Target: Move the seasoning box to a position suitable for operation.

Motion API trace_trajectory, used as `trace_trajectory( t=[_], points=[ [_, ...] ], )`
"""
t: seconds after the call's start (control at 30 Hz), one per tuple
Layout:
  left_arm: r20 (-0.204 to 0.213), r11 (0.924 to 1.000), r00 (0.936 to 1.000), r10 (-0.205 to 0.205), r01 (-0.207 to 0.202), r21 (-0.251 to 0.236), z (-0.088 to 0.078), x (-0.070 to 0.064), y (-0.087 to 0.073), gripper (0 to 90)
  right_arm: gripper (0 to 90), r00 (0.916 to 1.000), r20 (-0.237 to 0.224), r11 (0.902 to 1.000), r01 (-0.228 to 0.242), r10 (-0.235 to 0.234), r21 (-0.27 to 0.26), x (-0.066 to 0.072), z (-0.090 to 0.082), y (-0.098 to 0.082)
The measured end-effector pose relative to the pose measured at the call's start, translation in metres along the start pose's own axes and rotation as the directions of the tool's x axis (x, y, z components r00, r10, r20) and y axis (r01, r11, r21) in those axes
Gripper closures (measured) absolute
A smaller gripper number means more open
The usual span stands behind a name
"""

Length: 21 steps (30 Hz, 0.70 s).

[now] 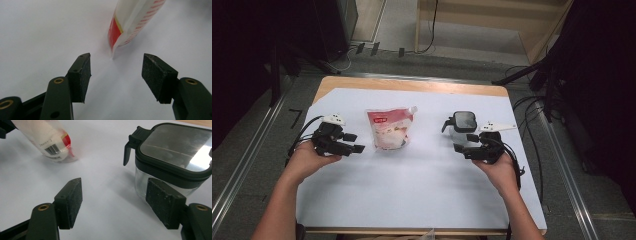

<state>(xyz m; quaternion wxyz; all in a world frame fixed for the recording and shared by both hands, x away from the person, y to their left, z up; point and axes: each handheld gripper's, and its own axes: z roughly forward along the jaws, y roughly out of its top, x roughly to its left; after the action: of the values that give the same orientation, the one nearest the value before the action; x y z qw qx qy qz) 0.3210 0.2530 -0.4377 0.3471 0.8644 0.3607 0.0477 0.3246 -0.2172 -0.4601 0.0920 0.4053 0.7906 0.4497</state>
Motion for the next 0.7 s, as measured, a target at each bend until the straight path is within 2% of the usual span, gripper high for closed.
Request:
trace_trajectory(
  t=[0.27, 0.43, 0.6, 0.63, 0.7],
  points=[
    [0.021, 0.9998, 0.9996, 0.021, -0.021, -0.004, 0.0, -0.002, 0.002, 42.3, 30.2, 0.9993, 0.023, 0.9994, 0.028, -0.028, 0.019, -0.002, 0.002, -0.002],
    [0.019, 0.9996, 0.9994, 0.03, -0.03, -0.003, -0.001, -0.003, 0.002, 41.9, 32.5, 0.9996, 0.028, 0.9997, -0.009, 0.008, 0.021, -0.005, 0.002, -0.003],
    [0.013, 0.9999, 0.9998, 0.015, -0.015, 0.004, -0.003, -0.004, 0.003, 42.1, 37.4, 0.9984, 0.047, 0.9992, -0.032, 0.031, 0.022, -0.009, 0.002, -0.003],
    [0.011, 0.9999, 0.9998, 0.015, -0.015, 0.001, -0.003, -0.004, 0.003, 41.9, 38.5, 0.997, 0.062, 0.9979, -0.049, 0.046, 0.041, -0.011, 0.002, -0.003],
    [0.016, 0.9998, 0.9997, 0.02, -0.02, 0.0, -0.004, -0.004, 0.004, 41.6, 38.0, 0.9962, 0.076, 0.9981, -0.046, 0.043, 0.042, -0.012, 0.002, -0.003]
  ],
)
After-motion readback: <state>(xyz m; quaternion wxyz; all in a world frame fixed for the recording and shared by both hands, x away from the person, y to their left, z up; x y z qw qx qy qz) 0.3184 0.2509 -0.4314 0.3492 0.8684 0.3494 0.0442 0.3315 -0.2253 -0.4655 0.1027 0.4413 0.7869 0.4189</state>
